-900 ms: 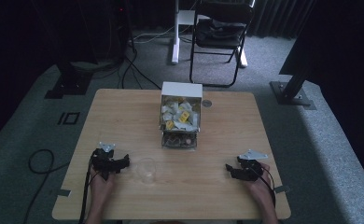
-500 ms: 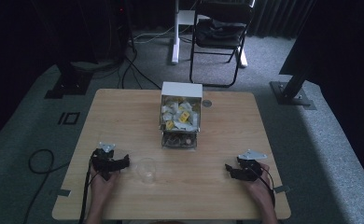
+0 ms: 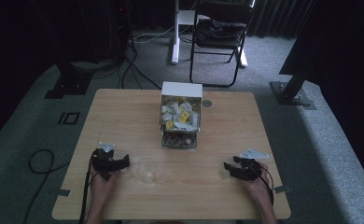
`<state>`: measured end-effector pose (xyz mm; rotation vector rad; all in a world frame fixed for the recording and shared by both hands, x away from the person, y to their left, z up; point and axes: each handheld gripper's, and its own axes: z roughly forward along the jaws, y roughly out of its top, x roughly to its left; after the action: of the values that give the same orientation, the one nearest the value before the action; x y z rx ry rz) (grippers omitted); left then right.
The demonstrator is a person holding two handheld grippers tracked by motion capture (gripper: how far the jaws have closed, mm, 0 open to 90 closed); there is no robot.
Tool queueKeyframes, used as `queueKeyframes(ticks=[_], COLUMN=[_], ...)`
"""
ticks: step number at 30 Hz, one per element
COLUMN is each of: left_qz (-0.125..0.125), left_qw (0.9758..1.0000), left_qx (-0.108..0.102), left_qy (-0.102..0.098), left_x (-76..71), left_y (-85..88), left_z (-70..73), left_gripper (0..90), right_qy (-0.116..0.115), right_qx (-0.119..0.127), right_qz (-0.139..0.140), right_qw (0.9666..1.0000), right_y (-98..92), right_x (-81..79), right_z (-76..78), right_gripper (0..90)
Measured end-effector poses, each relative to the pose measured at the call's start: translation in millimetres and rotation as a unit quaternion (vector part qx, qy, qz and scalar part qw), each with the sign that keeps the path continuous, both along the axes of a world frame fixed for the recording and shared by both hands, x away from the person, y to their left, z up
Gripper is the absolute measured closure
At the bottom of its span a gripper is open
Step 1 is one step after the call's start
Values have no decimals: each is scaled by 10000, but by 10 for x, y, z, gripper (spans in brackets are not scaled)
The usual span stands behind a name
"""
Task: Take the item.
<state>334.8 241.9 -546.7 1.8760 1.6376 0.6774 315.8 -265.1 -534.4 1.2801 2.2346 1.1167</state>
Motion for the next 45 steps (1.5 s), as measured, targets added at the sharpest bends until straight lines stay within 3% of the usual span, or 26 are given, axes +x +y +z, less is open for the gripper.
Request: queueKeyframes(ticks=[20,45], left_qz=[1,0], left_qw=[10000,10000], left_qx=[0,2], left_qy=[-2,1], left_x=[0,0], left_y=[0,0], left_z=[0,0], left_gripper=[69,69], right_qy=[-453,-695], right_qx=[-75,-18], right_qz=[169,659], right_qw=[9988,9954], right_y=[248,632], right_x=[-112,-135], right_z=[263,459], right_gripper=[501,541])
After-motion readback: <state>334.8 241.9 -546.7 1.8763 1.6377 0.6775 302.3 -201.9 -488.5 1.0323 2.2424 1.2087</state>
